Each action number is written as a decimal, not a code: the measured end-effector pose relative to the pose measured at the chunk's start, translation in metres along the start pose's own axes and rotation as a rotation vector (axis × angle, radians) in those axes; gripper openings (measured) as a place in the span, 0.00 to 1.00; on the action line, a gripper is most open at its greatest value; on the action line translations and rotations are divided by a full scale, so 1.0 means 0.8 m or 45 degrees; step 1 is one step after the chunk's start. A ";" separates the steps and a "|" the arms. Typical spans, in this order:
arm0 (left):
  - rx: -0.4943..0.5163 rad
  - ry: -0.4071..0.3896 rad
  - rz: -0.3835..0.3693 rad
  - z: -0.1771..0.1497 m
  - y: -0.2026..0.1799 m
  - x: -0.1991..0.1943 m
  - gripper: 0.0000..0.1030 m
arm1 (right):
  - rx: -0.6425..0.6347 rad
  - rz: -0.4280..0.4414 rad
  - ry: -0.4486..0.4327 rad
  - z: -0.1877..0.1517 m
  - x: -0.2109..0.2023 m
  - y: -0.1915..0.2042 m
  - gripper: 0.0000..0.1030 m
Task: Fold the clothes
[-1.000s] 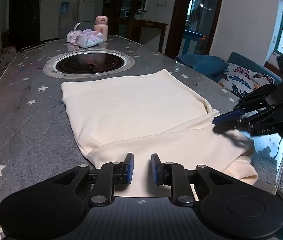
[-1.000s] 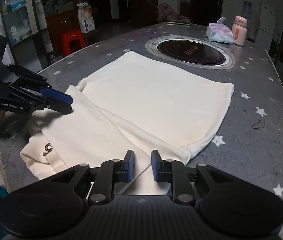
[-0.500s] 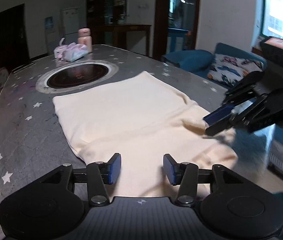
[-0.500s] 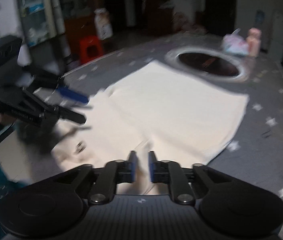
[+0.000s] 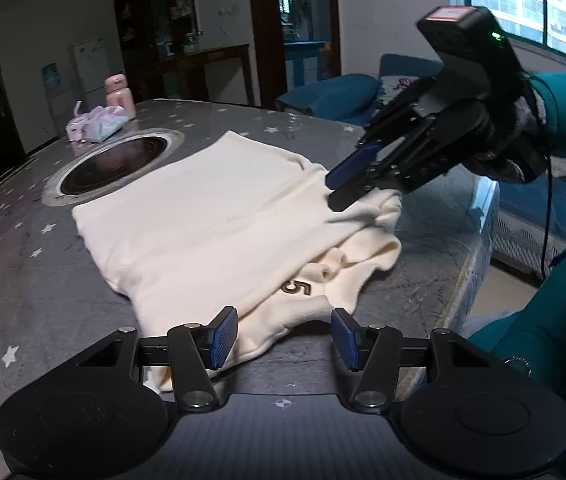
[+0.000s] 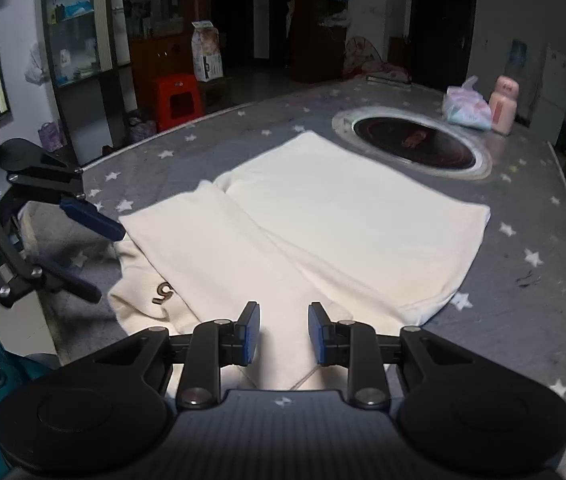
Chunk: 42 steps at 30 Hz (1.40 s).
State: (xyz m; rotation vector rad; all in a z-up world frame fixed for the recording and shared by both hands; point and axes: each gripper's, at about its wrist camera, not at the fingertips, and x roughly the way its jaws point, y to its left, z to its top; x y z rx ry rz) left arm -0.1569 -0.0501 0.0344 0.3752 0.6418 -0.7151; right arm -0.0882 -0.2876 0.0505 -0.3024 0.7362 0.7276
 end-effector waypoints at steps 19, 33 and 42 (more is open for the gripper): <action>-0.082 -0.085 0.051 0.023 0.033 0.035 0.10 | -0.311 -0.005 0.057 -0.028 -0.020 0.040 0.55; -0.098 -0.040 0.064 0.012 0.044 0.024 0.33 | -0.113 0.095 0.059 -0.005 0.011 0.021 0.14; 0.059 -0.018 0.218 -0.014 0.026 0.017 0.44 | -0.015 0.121 0.060 0.011 0.008 -0.001 0.14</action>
